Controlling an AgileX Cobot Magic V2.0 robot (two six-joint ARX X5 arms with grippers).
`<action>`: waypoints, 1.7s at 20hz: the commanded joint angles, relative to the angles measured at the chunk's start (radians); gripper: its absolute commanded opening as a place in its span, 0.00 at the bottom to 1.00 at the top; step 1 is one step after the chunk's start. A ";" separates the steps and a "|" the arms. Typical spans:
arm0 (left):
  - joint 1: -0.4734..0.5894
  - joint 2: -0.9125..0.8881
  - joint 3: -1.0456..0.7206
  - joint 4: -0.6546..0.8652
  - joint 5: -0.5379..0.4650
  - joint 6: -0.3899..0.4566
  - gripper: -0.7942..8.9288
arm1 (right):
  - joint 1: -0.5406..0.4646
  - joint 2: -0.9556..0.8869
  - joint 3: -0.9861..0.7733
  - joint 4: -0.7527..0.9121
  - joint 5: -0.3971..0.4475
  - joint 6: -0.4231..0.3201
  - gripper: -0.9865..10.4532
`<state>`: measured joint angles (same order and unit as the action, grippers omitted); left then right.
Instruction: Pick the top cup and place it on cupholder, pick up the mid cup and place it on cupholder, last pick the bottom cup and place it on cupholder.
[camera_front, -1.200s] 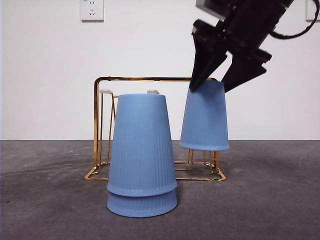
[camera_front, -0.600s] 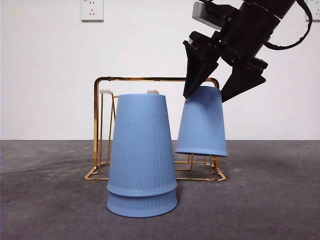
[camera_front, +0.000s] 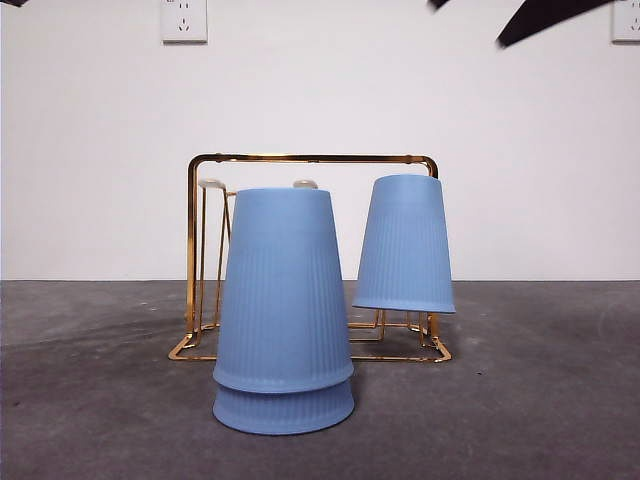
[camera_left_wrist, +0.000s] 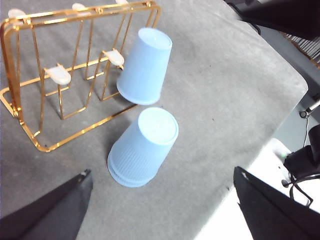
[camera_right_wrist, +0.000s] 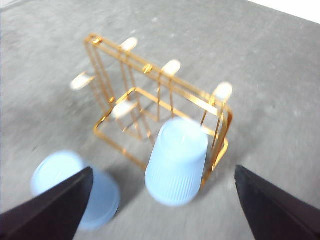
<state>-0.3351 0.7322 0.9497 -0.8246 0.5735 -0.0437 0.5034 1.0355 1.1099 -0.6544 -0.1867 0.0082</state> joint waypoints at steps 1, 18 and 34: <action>-0.018 0.026 0.019 0.049 0.003 -0.030 0.53 | 0.013 -0.036 0.001 -0.045 -0.024 0.010 0.48; -0.436 0.468 0.037 0.309 -0.422 -0.022 0.54 | 0.167 -0.201 -0.324 -0.015 -0.047 0.131 0.48; -0.497 0.660 0.065 0.331 -0.489 0.005 0.53 | 0.169 -0.201 -0.324 -0.004 -0.044 0.138 0.48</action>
<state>-0.8211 1.3766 0.9939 -0.5030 0.0837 -0.0441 0.6621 0.8291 0.7860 -0.6689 -0.2329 0.1364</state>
